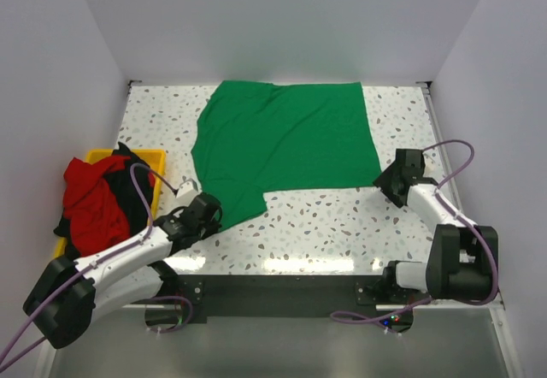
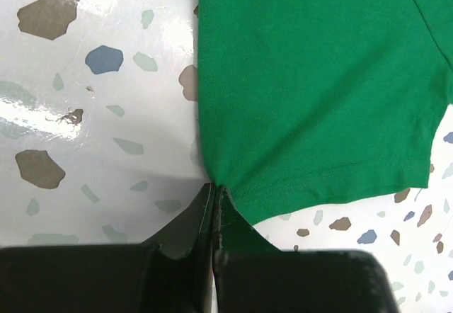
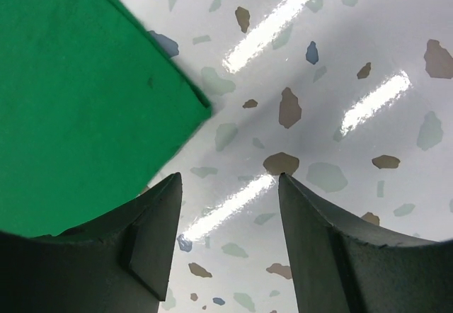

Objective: Fold and stack the t-shirts
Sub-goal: Flatten the tshirt out

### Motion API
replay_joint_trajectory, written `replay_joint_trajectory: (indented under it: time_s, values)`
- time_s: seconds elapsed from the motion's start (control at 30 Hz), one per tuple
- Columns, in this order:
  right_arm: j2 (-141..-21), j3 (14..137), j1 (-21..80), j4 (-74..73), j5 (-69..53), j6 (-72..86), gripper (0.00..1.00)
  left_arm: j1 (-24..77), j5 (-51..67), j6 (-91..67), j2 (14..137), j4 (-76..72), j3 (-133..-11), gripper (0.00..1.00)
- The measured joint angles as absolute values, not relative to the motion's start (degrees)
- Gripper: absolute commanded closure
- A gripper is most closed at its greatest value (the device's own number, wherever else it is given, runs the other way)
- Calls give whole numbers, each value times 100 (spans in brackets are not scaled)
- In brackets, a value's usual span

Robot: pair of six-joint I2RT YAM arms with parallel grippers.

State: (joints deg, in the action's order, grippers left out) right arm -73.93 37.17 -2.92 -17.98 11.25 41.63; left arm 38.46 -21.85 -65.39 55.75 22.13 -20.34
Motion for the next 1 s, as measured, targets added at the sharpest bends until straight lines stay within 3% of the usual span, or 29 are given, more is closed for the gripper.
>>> replay_joint_trajectory:
  time_s: [0.6, 0.8, 1.0]
  values:
    - [-8110, 3728, -318, -1068, 1052, 4488, 48, 3846, -2126, -6493, 5369, 2504, -2034, 100]
    - [-8241, 3739, -318, -882, 1046, 4593, 60, 3846, -2102, -6490, 5371, 2510, -2034, 100]
    - [-8313, 3739, -318, -786, 1037, 4644, 82, 3846, -2080, -6490, 5352, 2574, -2034, 100]
